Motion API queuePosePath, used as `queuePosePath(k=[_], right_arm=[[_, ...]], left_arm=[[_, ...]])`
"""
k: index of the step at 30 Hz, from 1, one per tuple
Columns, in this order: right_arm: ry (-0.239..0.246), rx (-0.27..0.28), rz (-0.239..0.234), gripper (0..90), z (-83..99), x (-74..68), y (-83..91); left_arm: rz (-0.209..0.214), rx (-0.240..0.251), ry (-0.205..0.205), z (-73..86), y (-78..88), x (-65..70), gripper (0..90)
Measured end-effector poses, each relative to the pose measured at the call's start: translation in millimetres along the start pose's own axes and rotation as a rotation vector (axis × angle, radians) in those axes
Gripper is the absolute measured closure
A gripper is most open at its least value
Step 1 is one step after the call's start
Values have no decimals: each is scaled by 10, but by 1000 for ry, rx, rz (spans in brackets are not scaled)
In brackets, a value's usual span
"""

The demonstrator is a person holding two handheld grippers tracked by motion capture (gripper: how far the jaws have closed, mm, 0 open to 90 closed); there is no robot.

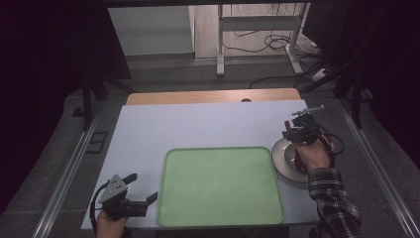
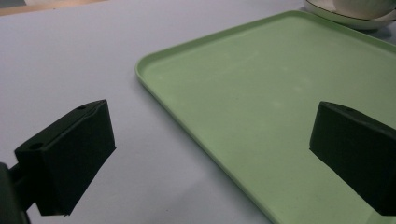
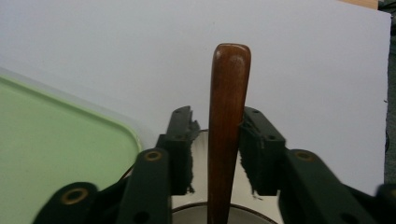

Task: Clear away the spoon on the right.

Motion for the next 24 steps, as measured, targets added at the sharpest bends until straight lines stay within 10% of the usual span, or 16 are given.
queuePosePath(k=[24], right_arm=[[33,-61,-22,765,-247,-172,295]], left_arm=[[-2,-2,-6,-1,-3,4,0]])
Point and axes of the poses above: each handheld gripper's, and its own axes: y roughly backward along the jaws, z roughly out of its underside, x roughly to its right, the point moved 3 cm from there along -y, roughly forward along the jaws, and after that the axes turned 4 degrees about -y, right-handed, at the moved point
